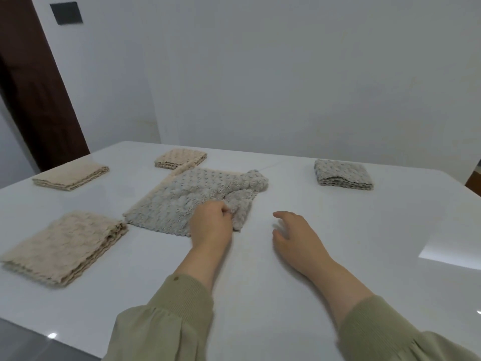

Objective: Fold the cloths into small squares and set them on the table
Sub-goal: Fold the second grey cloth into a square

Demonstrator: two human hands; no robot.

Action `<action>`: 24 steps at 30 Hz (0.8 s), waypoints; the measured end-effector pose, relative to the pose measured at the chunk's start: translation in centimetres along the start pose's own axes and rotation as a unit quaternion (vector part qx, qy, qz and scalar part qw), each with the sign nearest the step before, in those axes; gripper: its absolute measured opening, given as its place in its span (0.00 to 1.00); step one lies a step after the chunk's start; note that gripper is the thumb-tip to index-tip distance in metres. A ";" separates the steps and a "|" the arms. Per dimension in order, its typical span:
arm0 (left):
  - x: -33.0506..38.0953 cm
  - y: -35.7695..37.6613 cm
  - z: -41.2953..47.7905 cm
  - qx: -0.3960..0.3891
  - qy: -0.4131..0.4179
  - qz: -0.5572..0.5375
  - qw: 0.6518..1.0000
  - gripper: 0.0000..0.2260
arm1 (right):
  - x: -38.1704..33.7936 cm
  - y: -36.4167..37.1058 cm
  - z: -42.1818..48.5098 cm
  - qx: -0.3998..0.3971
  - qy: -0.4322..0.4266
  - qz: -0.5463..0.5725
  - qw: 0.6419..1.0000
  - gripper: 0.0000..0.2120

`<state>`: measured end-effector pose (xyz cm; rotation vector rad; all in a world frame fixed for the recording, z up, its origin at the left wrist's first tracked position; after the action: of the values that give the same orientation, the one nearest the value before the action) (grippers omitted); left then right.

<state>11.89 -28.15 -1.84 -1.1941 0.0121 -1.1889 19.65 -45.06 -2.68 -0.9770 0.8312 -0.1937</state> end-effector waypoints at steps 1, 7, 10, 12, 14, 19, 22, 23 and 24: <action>0.2 -0.2 0.1 0.034 -0.011 -0.047 0.998 0.07 | 0.2 0.2 0.1 0.012 -0.006 0.001 1.000 0.20; 2.7 -2.8 0.2 0.079 -0.010 -0.364 0.928 0.04 | 0.3 -0.4 0.9 0.193 0.007 0.095 0.977 0.22; 3.8 -2.2 -0.4 -0.179 0.015 -0.382 0.907 0.09 | 0.6 -1.2 0.8 0.281 0.041 0.170 0.944 0.21; 3.8 -1.4 -1.0 -0.248 0.044 -0.315 0.915 0.10 | 0.9 -1.5 0.7 0.297 0.059 0.194 0.933 0.19; 3.5 -1.4 -0.9 -0.198 0.043 -0.269 0.942 0.10 | 1.0 -1.6 0.8 0.263 0.060 0.190 0.944 0.18; 1.2 -0.7 0.3 -0.082 0.042 -0.002 0.996 0.12 | 0.7 0.4 1.1 0.006 0.027 -0.100 0.995 0.23; -0.2 0.1 1.0 -0.085 0.019 0.029 0.996 0.14 | 0.4 0.4 1.3 0.056 -0.048 -0.138 0.988 0.10; -0.3 0.3 1.0 -0.087 0.017 0.024 0.996 0.15 | 0.4 0.3 1.3 0.111 -0.075 -0.118 0.984 0.09; -0.3 0.5 1.0 -0.088 0.019 0.017 0.996 0.16 | 0.5 0.1 1.2 0.175 -0.085 -0.085 0.977 0.09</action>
<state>12.64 -27.25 -1.91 -1.3201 0.1682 -1.1982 20.83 -44.44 -2.69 -0.7188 0.5334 -0.3857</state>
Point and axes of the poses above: each hand's wrist, its own z-axis towards the middle knuckle, its own y-axis out of the palm, x = y × z, the point moved 1 cm from there along z, towards the middle knuckle, and after that the axes turned 2 degrees about y, right-handed, at the moved point
